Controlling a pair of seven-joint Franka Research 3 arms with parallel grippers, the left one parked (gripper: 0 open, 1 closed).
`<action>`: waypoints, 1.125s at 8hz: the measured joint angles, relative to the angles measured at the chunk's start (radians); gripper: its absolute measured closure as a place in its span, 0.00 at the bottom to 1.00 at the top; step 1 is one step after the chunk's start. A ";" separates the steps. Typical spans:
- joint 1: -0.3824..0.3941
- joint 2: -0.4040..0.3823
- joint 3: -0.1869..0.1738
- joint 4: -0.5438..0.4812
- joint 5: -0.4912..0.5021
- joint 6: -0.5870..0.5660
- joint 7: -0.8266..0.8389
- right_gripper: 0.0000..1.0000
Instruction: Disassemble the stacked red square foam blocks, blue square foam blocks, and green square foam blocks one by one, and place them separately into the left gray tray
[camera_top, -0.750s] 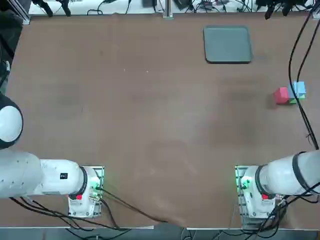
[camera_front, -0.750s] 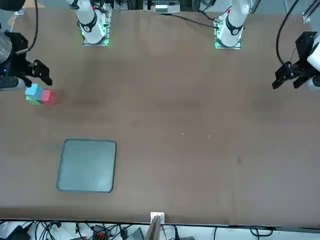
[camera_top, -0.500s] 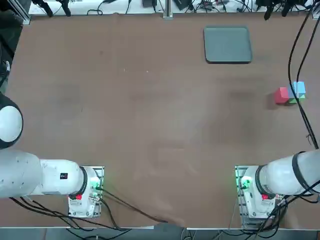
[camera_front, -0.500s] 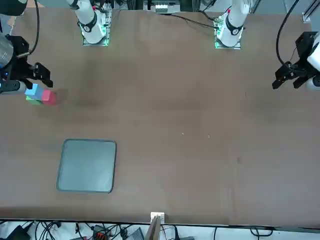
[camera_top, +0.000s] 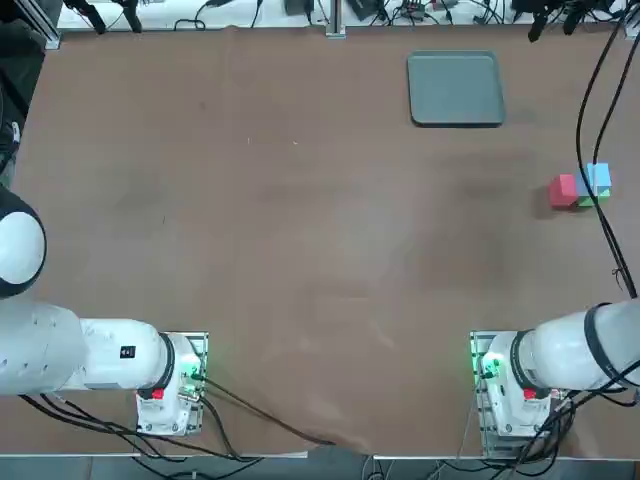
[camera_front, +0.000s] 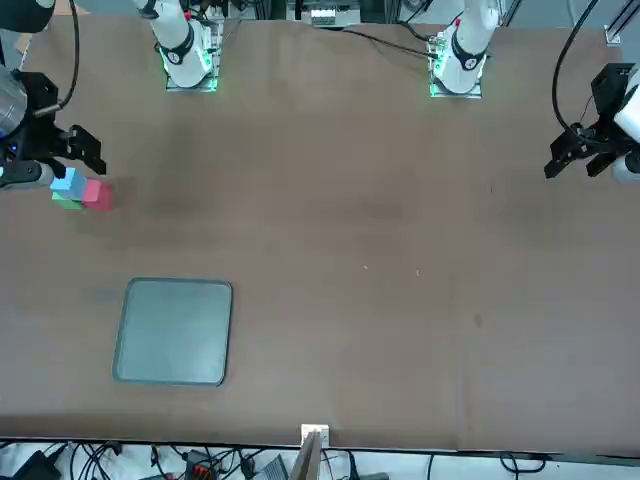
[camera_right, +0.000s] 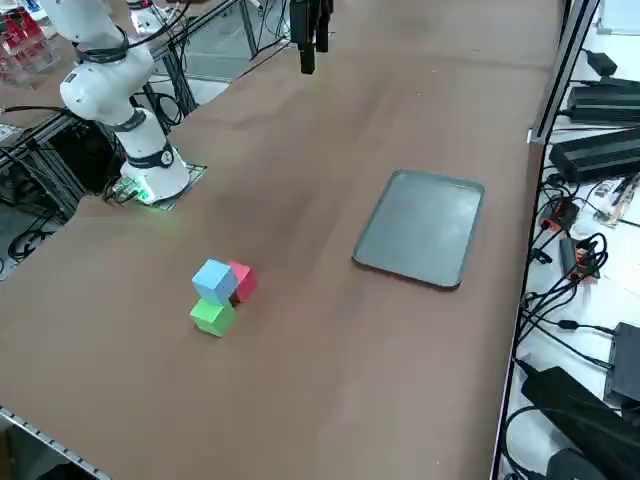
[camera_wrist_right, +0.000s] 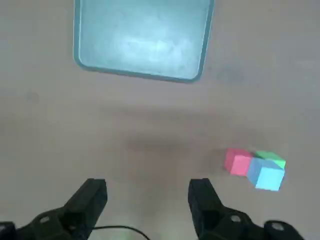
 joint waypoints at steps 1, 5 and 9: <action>-0.002 0.005 -0.001 0.000 0.000 -0.031 0.000 0.00; -0.070 0.046 -0.021 -0.055 -0.013 -0.184 -0.002 0.00; -0.291 0.046 -0.033 -0.321 -0.079 0.205 -0.212 0.00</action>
